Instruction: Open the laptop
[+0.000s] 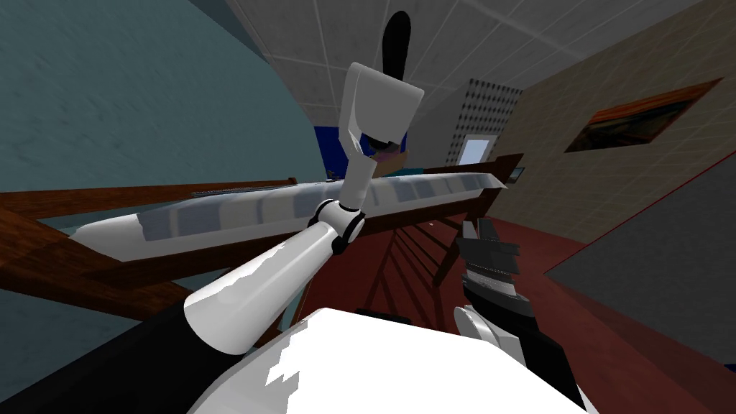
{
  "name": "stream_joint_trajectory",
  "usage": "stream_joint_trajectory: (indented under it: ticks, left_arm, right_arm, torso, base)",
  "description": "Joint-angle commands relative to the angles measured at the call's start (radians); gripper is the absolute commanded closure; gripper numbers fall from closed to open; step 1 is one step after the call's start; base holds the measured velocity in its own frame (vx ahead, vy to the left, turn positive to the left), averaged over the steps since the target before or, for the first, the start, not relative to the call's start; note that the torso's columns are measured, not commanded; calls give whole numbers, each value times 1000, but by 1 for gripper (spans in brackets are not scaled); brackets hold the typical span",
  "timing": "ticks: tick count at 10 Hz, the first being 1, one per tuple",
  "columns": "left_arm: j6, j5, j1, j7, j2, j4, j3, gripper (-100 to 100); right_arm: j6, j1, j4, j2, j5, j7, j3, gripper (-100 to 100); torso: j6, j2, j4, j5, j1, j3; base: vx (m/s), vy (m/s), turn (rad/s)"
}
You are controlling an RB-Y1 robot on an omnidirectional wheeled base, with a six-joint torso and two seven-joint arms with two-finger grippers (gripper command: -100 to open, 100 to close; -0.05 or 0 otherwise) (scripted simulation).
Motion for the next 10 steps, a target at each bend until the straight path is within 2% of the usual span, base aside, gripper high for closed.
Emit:
stream_joint_trajectory:
  ticks: [1, 3, 4, 5, 10]
  left_arm:
    - [67, 11, -63, -33, 12, -8, 28, -100]
    - [105, 17, -95, -51, 18, -17, 44, -100]
    - [97, 10, -73, -42, 10, -25, 35, -100]
    - [102, 10, -74, -44, 11, -28, 36, 0]
    - [101, 10, -78, -44, 14, -28, 36, 0]
  right_arm:
    - [0, 0, 0, 0, 0, 0, 0, 0]
    - [0, 0, 0, 0, 0, 0, 0, 0]
    - [0, 0, 0, 0, 0, 0, 0, 0]
    - [0, 0, 0, 0, 0, 0, 0, 0]
    - [0, 0, 0, 0, 0, 0, 0, 0]
  torso:
    - [0, -2, -1, 0, 0, -2]
    - [3, -7, -1, -2, -2, -4]
    - [3, -10, -2, -3, -4, -6]
    - [3, -9, -4, -2, -4, -6]
    - [1, -3, -4, 1, -1, -3]
  base:
    - [58, -32, -13]
    - [65, -53, -18]
    - [13, -16, 23]
    - [-18, 2, 23]
    - [-14, 4, 14]
